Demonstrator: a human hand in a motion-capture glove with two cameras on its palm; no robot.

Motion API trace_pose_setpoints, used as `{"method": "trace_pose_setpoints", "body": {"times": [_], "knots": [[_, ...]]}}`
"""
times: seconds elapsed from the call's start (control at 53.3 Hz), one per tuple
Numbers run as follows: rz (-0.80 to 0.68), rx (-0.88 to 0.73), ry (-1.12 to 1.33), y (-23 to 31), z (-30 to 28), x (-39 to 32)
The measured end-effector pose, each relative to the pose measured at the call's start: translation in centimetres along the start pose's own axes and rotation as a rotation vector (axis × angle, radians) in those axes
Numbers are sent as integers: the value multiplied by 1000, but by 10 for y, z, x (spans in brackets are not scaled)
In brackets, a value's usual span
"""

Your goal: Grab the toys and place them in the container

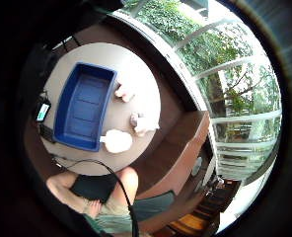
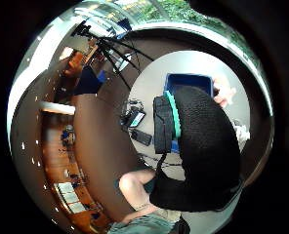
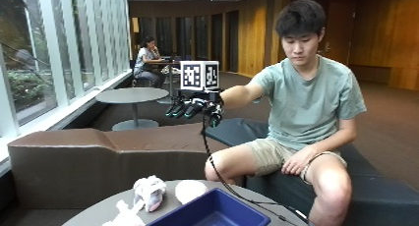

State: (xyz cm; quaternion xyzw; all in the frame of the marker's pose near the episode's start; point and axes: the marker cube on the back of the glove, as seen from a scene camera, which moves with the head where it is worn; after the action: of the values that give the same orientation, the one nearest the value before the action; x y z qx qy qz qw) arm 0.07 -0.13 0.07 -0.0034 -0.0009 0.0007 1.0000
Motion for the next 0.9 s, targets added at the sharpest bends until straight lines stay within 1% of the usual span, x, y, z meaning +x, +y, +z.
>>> {"method": "trace_pose_setpoints", "body": {"times": [0.469,0.657,0.789,0.901], "knots": [[-19,-13,-3,-14,6,11],[-33,-27,36,-29,-7,9],[6,-27,80,-43,-19,17],[54,-26,145,-45,-25,51]]}}
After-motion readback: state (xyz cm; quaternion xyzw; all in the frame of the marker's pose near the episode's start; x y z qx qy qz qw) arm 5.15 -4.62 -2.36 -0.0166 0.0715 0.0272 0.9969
